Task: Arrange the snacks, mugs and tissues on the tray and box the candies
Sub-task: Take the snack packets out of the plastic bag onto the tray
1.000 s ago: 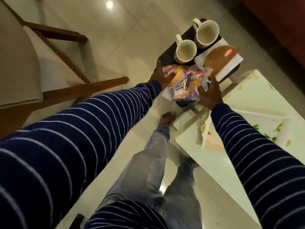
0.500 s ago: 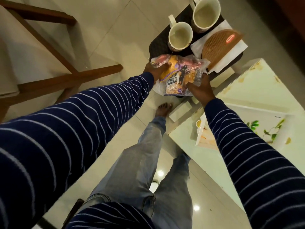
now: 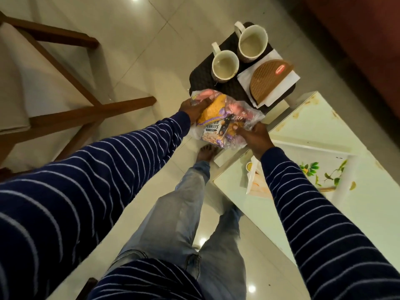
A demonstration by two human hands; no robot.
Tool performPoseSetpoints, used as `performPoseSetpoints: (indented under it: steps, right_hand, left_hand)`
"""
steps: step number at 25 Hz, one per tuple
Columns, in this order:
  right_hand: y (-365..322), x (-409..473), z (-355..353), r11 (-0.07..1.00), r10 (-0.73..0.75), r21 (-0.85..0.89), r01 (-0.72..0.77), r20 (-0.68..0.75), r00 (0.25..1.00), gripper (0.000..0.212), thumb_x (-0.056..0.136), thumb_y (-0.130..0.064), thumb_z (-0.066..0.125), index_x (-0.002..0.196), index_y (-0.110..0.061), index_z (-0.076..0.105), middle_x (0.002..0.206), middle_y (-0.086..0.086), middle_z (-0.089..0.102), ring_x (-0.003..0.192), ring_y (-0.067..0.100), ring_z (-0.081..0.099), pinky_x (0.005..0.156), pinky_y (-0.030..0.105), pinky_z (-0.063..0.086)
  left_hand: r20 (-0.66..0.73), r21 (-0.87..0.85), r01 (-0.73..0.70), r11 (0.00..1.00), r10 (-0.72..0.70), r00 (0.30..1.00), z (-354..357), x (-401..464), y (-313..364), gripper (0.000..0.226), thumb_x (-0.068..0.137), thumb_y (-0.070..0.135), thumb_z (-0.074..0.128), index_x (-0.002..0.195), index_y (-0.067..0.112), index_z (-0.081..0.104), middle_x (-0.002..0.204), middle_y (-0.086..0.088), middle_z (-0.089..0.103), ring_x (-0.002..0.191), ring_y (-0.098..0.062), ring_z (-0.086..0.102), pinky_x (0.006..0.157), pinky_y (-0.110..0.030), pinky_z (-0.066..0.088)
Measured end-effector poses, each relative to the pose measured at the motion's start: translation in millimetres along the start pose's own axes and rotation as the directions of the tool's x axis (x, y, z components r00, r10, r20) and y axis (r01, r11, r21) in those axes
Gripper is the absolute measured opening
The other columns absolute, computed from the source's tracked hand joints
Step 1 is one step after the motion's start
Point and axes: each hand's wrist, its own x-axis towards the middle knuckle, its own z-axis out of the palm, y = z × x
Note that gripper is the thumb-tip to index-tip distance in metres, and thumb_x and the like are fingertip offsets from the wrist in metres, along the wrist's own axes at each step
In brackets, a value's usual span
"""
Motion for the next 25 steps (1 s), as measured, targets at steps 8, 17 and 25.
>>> performPoseSetpoints:
  steps: [8, 17, 25]
  right_hand:
    - [-17, -96, -50, 0.978, -0.208, -0.002, 0.208, -0.017, 0.978, 0.046, 0.092, -0.005, 0.068, 0.136, -0.005, 0.055, 0.126, 0.017, 0.067, 0.115, 0.033, 0.065, 0.087, 0.044, 0.055]
    - [-38, -252, -119, 0.862, -0.498, 0.023, 0.507, -0.153, 0.854, 0.031, 0.095, -0.011, 0.065, 0.126, -0.011, 0.062, 0.120, 0.005, 0.073, 0.111, 0.022, 0.070, 0.089, 0.033, 0.059]
    - [-28, -389, -185, 0.728, -0.681, -0.070, 0.682, -0.196, 0.706, 0.031, 0.088, -0.011, 0.073, 0.116, -0.022, 0.066, 0.116, -0.001, 0.074, 0.110, 0.014, 0.069, 0.094, 0.029, 0.055]
  left_hand:
    - [0.251, -0.158, -0.135, 0.978, 0.172, 0.953, 19, -116, 49, 0.054, 0.100, 0.053, 0.037, 0.142, 0.020, 0.041, 0.138, -0.012, 0.054, 0.117, -0.025, 0.056, 0.094, -0.041, 0.050]
    - [0.187, -0.356, -0.169, 0.919, 0.248, 0.951, 77, -255, 87, 0.071, 0.087, 0.072, 0.043, 0.131, 0.017, 0.056, 0.123, -0.016, 0.065, 0.113, -0.035, 0.062, 0.103, -0.051, 0.046]
    - [0.331, -0.230, -0.196, 0.953, 0.266, 0.905, 118, -349, 85, 0.094, 0.069, 0.089, 0.045, 0.119, 0.012, 0.068, 0.118, -0.019, 0.069, 0.106, -0.037, 0.065, 0.098, -0.052, 0.050]
